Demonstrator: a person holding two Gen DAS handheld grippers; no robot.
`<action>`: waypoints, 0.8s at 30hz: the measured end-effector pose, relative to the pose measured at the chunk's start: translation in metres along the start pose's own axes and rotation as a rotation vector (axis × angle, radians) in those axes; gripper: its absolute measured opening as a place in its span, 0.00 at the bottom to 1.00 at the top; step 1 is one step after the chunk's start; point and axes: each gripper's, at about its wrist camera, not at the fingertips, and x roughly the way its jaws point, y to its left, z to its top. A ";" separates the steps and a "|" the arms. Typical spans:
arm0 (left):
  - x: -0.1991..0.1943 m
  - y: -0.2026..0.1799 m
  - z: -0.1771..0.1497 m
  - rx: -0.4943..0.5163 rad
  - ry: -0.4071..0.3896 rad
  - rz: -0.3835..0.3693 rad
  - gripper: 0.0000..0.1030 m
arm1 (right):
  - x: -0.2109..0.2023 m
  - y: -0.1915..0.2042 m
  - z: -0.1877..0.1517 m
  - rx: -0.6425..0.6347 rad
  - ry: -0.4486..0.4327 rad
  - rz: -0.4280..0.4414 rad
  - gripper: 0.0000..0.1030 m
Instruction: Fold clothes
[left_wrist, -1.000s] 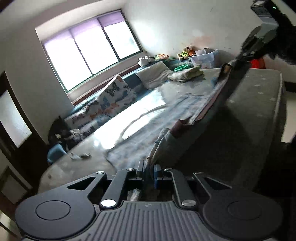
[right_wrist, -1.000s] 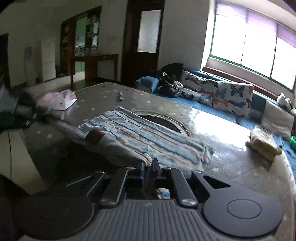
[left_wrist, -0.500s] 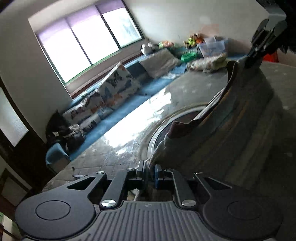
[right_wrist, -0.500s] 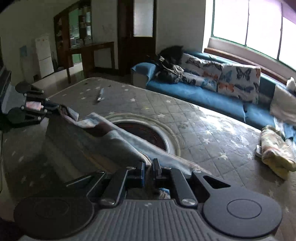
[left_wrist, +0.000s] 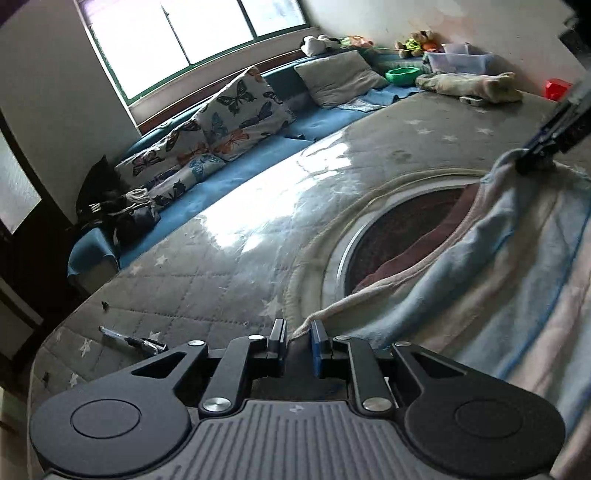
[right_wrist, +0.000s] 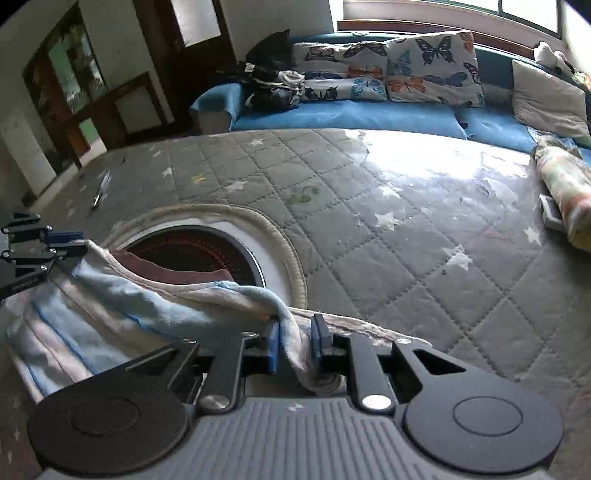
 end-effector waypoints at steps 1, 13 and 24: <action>0.002 0.000 0.000 -0.005 0.007 0.016 0.16 | 0.000 -0.001 -0.002 0.003 -0.005 -0.006 0.26; -0.027 0.007 0.021 -0.241 -0.049 -0.006 0.16 | -0.041 0.018 0.000 0.002 -0.172 -0.075 0.32; 0.025 -0.019 0.036 -0.265 0.065 -0.085 0.16 | 0.014 0.038 0.001 0.023 -0.077 -0.093 0.24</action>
